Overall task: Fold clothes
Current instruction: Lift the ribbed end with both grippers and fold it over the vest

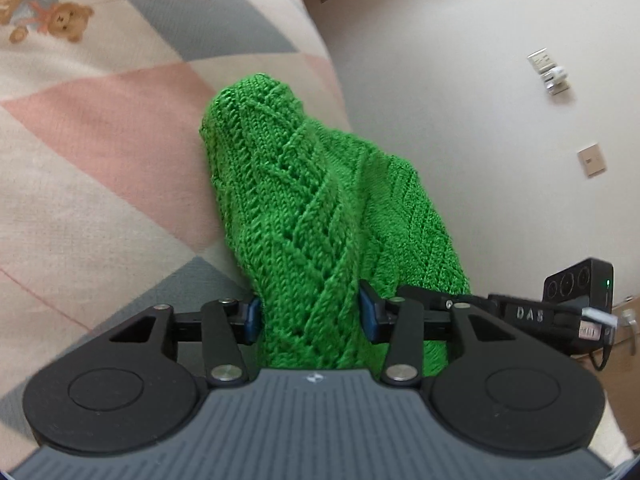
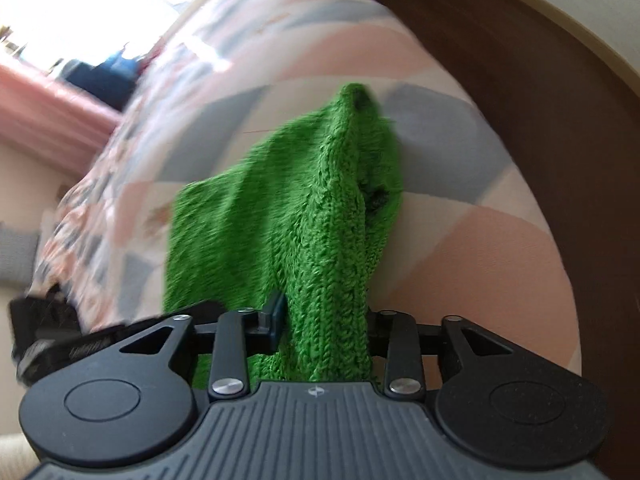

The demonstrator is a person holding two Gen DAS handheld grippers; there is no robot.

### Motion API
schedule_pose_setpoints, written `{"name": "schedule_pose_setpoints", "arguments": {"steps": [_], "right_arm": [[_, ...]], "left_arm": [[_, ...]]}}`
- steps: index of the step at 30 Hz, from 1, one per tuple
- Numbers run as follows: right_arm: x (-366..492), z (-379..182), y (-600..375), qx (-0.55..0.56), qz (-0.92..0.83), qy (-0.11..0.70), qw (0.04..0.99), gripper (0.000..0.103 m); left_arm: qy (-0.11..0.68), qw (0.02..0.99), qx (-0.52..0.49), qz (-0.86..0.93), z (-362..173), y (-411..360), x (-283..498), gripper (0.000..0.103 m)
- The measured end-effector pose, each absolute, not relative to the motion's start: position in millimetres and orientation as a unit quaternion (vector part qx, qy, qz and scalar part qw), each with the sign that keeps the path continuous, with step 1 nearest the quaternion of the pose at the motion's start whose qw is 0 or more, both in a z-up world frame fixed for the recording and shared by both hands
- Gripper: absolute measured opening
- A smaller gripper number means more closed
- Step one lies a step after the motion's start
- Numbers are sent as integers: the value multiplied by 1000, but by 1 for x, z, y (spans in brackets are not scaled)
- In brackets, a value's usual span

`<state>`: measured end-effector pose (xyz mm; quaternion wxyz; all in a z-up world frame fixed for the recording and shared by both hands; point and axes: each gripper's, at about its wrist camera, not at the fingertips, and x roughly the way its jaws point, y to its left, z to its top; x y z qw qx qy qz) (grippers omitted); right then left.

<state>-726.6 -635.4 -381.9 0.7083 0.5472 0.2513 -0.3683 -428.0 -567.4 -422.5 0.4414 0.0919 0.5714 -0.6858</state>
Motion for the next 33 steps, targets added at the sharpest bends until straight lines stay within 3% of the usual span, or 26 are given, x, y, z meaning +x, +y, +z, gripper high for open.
{"name": "schedule_pose_setpoints", "arguments": {"steps": [1, 2, 8, 12, 15, 16, 17, 18, 20, 26, 28, 30, 33], "right_arm": [[-730, -391, -636, 557, -376, 239, 700, 44], [-735, -394, -631, 564, -387, 220, 696, 55], [-777, -399, -563, 602, -436, 90, 663, 69], [-810, -415, -498, 645, -451, 15, 617, 72], [-813, -436, -470, 673, -438, -36, 594, 70], [-809, -442, -465, 680, -429, -50, 592, 63], [-806, -445, -465, 680, -429, -59, 591, 39], [-803, -448, -467, 678, -431, -67, 591, 31], [-801, -445, -469, 667, -452, -68, 589, 27], [-797, -435, -475, 627, -506, -25, 592, 24], [-788, -425, -472, 617, -533, -16, 580, 30], [-774, -408, -466, 587, -574, 4, 571, 44], [-739, -369, -450, 488, -659, 59, 569, 44]], "left_arm": [[571, 438, 94, -688, -425, -569, -427, 46], [570, 433, 99, -691, -426, -570, -426, 46], [581, 390, 122, -704, -410, -584, -398, 47], [568, 401, 105, -711, -399, -613, -381, 56], [568, 409, 99, -707, -404, -637, -378, 57], [568, 410, 101, -706, -409, -643, -378, 53], [567, 412, 105, -706, -413, -648, -377, 46], [563, 414, 108, -707, -416, -649, -377, 37], [543, 420, 117, -718, -417, -648, -376, 32], [499, 431, 153, -736, -417, -643, -383, 35], [498, 433, 162, -733, -412, -642, -382, 36], [482, 435, 176, -740, -399, -639, -379, 35], [417, 457, 199, -760, -367, -632, -374, 29]]}}
